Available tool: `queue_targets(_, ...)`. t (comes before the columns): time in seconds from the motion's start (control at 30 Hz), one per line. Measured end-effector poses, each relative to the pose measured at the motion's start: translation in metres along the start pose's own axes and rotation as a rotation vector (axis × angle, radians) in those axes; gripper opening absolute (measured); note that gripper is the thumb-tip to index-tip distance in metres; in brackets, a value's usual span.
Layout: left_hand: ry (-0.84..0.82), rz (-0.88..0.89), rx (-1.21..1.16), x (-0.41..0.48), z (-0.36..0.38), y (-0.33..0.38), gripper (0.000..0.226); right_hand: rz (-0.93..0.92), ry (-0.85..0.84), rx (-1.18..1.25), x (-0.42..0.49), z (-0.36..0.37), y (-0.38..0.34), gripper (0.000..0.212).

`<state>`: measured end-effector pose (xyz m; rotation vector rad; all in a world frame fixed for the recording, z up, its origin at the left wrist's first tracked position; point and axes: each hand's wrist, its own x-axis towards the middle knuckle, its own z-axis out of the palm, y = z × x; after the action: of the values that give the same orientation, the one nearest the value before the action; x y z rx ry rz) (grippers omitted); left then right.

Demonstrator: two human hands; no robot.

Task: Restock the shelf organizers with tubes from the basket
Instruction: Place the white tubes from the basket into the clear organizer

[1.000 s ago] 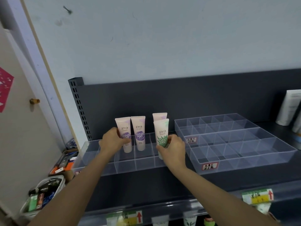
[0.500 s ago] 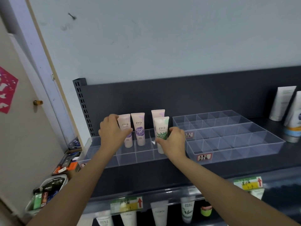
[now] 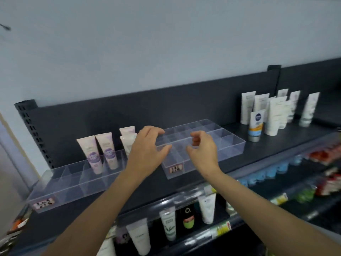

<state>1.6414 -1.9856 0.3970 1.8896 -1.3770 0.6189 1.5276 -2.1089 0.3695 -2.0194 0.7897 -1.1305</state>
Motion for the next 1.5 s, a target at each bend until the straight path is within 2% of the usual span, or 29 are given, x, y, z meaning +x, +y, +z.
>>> queue_targets(0.1, -0.038, 0.104, -0.082, -0.002, 0.032, 0.036, 0.035, 0.022, 0.048, -0.069, -0.005, -0.044, 0.034, 0.024)
queue_targets(0.2, -0.147, 0.151, -0.138, -0.002, 0.074, 0.079, 0.039, 0.108, 0.089, -0.152, -0.013, -0.092, 0.073, 0.020)
queue_targets(0.33, -0.410, 0.157, -0.209, -0.014, 0.142, 0.140, 0.045, 0.252, 0.104, -0.271, -0.039, -0.154, 0.141, 0.020)
queue_targets(0.57, -0.734, 0.247, -0.202, -0.055, 0.244, 0.212, 0.039, 0.618, 0.114, -0.349, -0.100, -0.235, 0.258, 0.019)
queue_targets(0.73, -0.939, 0.254, -0.194, -0.088, 0.309, 0.248, 0.039, 0.833, 0.088, -0.359, -0.149, -0.277, 0.325, 0.021)
queue_targets(0.87, -1.044, 0.231, -0.183, -0.109, 0.354, 0.270, 0.035, 0.945, 0.080, -0.373, -0.174, -0.300, 0.366, 0.021)
queue_targets(1.0, -1.166, 0.185, -0.145, -0.131, 0.398, 0.280, 0.029, 1.058, -0.043, -0.394, -0.198, -0.309, 0.407, 0.026)
queue_targets(1.13, -1.245, 0.167, -0.058, -0.152, 0.437, 0.284, 0.024, 1.034, -0.327, -0.508, -0.207, -0.303, 0.439, 0.028)
queue_targets(1.3, -1.285, 0.199, -0.013, -0.167, 0.479, 0.295, 0.012, 0.858, -0.615, -0.572, -0.209, -0.278, 0.472, 0.033)
queue_targets(1.5, -1.376, 0.280, 0.032, -0.189, 0.515, 0.306, 0.025, 0.645, -0.772, -0.700, -0.211, -0.256, 0.492, 0.034)
